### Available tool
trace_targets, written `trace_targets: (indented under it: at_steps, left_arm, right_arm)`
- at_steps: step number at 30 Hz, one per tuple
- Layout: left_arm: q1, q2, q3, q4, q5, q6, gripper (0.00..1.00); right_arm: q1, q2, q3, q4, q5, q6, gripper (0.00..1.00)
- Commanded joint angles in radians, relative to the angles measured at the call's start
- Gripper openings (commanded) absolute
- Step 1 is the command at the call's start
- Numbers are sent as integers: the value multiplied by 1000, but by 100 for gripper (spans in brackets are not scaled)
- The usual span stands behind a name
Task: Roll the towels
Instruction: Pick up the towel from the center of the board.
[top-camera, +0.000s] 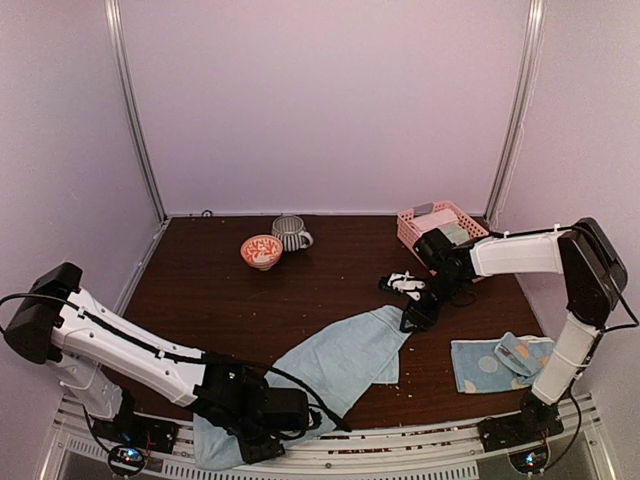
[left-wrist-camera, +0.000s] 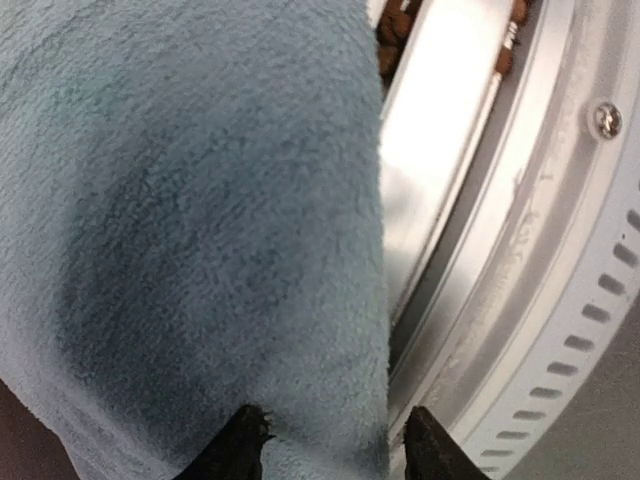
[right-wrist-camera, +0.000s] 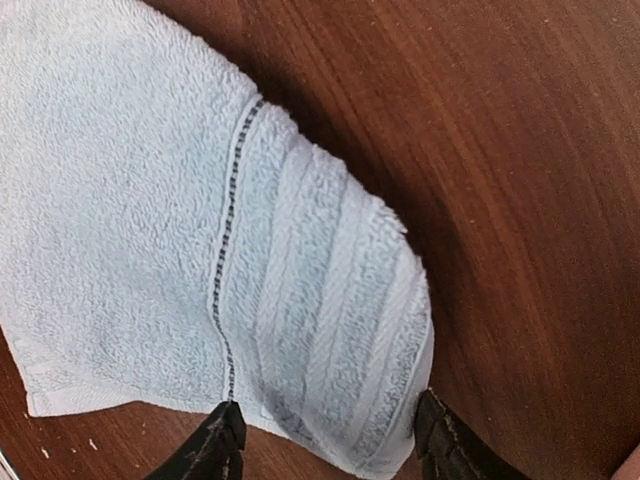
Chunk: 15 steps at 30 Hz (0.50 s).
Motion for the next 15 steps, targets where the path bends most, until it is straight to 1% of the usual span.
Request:
trace_targets:
  at_steps: [1, 3, 4, 6, 7, 8, 9, 13, 15]
  left_arm:
    - [-3, 41, 7, -102, -180, -23, 41]
    - [-3, 33, 19, -113, -210, -23, 34]
    - [-3, 24, 24, -120, -218, -20, 29]
    - [-3, 4, 35, -134, -225, -14, 18]
    - [-2, -11, 37, -140, -226, -12, 11]
    - [-2, -24, 39, -148, -230, -16, 4]
    - [-2, -42, 39, -158, -233, -19, 0]
    - [-1, -143, 44, -200, -274, -56, 0]
    - [-2, -200, 62, -212, -317, -67, 0]
  right_arm:
    - [19, 23, 14, 9, 124, 68, 57]
    - [19, 42, 20, 16, 187, 101, 54]
    - [20, 53, 23, 12, 206, 105, 48]
    - [20, 72, 30, -11, 214, 103, 24]
    - [20, 73, 31, -27, 208, 101, 15]
    - [20, 68, 33, -46, 195, 98, 10]
    - [20, 51, 31, -68, 182, 95, 8]
    - [18, -96, 13, -128, 148, 98, 0]
    - [17, -190, 13, -154, 140, 109, 0]
